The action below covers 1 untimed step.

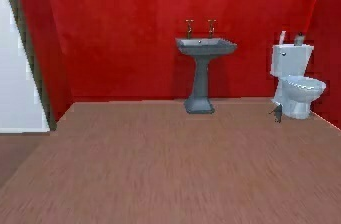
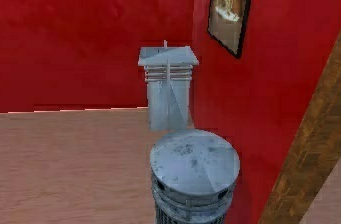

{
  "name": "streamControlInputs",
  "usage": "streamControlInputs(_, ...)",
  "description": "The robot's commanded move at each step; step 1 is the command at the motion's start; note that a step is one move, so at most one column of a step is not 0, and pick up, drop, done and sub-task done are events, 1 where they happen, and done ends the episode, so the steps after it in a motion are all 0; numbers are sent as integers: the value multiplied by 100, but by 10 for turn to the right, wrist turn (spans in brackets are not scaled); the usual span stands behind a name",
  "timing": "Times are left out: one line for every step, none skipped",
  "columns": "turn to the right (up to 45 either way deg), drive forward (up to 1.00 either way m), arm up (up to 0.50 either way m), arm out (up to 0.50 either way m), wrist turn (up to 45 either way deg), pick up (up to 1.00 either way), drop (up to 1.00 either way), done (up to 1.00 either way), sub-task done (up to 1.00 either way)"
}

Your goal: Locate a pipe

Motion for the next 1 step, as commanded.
streamControlInputs(-30, 0, 0, 0, 0, 0, 0, 0, 0)
